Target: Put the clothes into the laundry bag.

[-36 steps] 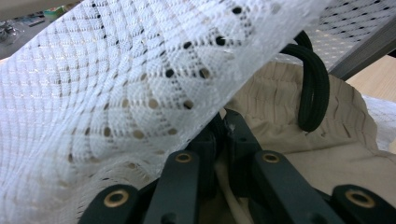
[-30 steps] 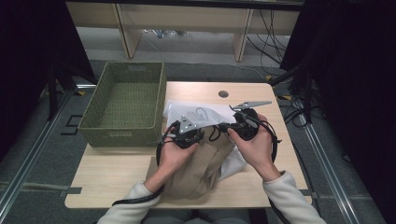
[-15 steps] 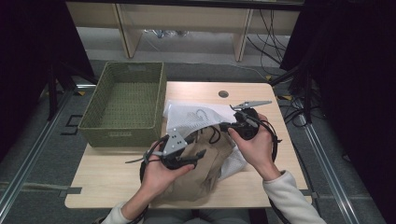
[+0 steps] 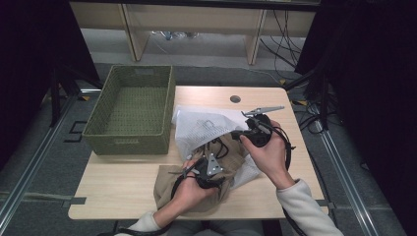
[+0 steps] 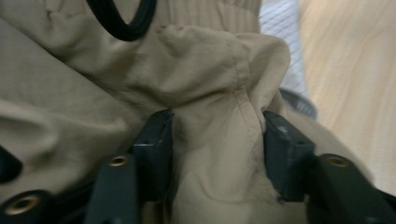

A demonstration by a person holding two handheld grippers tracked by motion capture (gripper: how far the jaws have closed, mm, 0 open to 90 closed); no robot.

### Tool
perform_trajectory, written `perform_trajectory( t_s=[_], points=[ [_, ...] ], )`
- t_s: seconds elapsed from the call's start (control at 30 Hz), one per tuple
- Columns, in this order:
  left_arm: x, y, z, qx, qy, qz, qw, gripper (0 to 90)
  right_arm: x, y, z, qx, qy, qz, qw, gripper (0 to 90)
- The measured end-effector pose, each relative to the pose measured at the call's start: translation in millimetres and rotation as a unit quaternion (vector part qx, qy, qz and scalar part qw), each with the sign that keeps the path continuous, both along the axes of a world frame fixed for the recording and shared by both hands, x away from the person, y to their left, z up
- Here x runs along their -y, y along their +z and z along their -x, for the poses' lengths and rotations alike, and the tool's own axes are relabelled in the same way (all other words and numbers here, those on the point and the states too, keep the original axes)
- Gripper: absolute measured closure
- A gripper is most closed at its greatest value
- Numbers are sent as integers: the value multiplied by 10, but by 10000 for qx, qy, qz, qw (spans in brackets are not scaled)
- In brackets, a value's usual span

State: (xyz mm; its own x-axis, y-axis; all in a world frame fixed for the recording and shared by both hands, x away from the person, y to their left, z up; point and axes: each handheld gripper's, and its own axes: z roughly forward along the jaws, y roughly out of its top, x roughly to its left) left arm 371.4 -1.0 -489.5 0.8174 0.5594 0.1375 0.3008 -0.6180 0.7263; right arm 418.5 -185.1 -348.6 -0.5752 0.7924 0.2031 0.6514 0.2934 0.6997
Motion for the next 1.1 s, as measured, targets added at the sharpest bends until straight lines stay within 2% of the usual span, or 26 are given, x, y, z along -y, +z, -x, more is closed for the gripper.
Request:
perform_trajectory(
  t_s=[0.07, 0.1, 0.13, 0.17, 0.2, 0.27, 0.33, 0.37, 0.4, 0.43, 0.47, 0.5, 0.53, 0.57, 0.63, 0.7, 0.73, 0.83, 0.87, 0.9, 0.93, 0.97, 1.0, 1.03, 1.07, 1.1],
  points=[
    [-4, -4, -9, 20, -8, -22, 10000, 581, -20, -14, -2, 30, -19, -35, 10000, 898],
    [-7, -12, -12, 19, 64, 33, 10000, 581, -20, -14, -2, 30, -19, -35, 10000, 898],
    [-15, -22, -22, 94, 92, 133, 9998, 664, -22, -10, 4, -39, -35, -16, 10000, 898],
    [-15, -22, -22, 94, 92, 133, 9998, 696, -22, -10, 4, -39, -35, -16, 10000, 898],
    [-9, -32, -20, 78, 146, 224, 9996, 696, -21, -14, 0, -34, -20, -9, 10000, 898],
    [-8, -34, -46, 38, 104, 309, 9995, 803, -9, -32, -19, 108, 45, 63, 9999, 898],
    [2, -27, -71, -24, 120, 408, 9991, 841, -13, -34, -15, 51, 32, 35, 10000, 898],
    [7, -20, -83, -12, 142, 448, 9989, 847, -22, -30, -1, -50, -33, -3, 10000, 898],
    [12, -12, -93, -36, 166, 512, 9985, 852, -30, -53, -9, 135, -33, -66, 9999, 898],
    [12, -12, -93, -36, 166, 512, 9985, 855, -30, -53, -9, 135, -33, -66, 9999, 898],
    [31, 8, -107, -41, 180, 650, 9977, 858, -33, -20, 21, -50, -43, -7, 10000, 898],
    [31, 8, -107, -41, 180, 650, 9977, 859, -33, -20, 21, -50, -43, -7, 10000, 898],
    [42, 38, -118, -9, 202, 798, 9966, 861, -31, -21, 22, 39, 4, 25, 10000, 898],
    [42, 38, -118, -9, 202, 798, 9966, 862, -31, -21, 22, 39, 4, 25, 10000, 898],
    [39, 110, -132, 37, 210, 1016, 9946, 863, -35, -8, 38, 3, 31, 40, 10000, 898],
    [32, 143, -134, 47, 242, 982, 9949, 864, -38, -1, 47, -15, 58, 11, 10000, 898],
    [36, 163, -148, 100, 263, 1090, 9936, 864, -51, 4, 61, -3, 5, 2, 10000, 898],
    [26, 245, -193, 173, 284, 1138, 9930, 865, -77, 18, 78, 76, 35, -12, 10000, 898],
    [27, 284, -229, 199, 323, 1194, 9921, 865, -80, 15, 69, 240, 178, 48, 9995, 898],
    [22, 300, -250, 222, 364, 1250, 9912, 865, -105, 1, 78, 328, 118, -65, 9994, 898],
    [10, 324, -269, 280, 386, 1220, 9914, 865, -104, 21, 92, 235, 154, 3, 9996, 898],
    [7, 345, -282, 304, 403, 1279, 9905, 865, -110, 39, 107, 143, 136, -33, 9998, 898],
    [-14, 372, -304, 381, 385, 1264, 9905, 865, -122, 39, 112, 216, 110, -78, 9997, 899],
    [-14, 372, -304, 381, 385, 1264, 9905, 866, -126, 62, 132, 192, 70, -82, 9998, 898],
    [-35, 424, -321, 442, 494, 1357, 9885, 866, -118, 80, 135, 230, 136, -81, 9996, 898],
    [-35, 424, -321, 442, 494, 1357, 9885, 866, -118, 80, 135, 230, 136, -81, 9996, 898]
  ],
)
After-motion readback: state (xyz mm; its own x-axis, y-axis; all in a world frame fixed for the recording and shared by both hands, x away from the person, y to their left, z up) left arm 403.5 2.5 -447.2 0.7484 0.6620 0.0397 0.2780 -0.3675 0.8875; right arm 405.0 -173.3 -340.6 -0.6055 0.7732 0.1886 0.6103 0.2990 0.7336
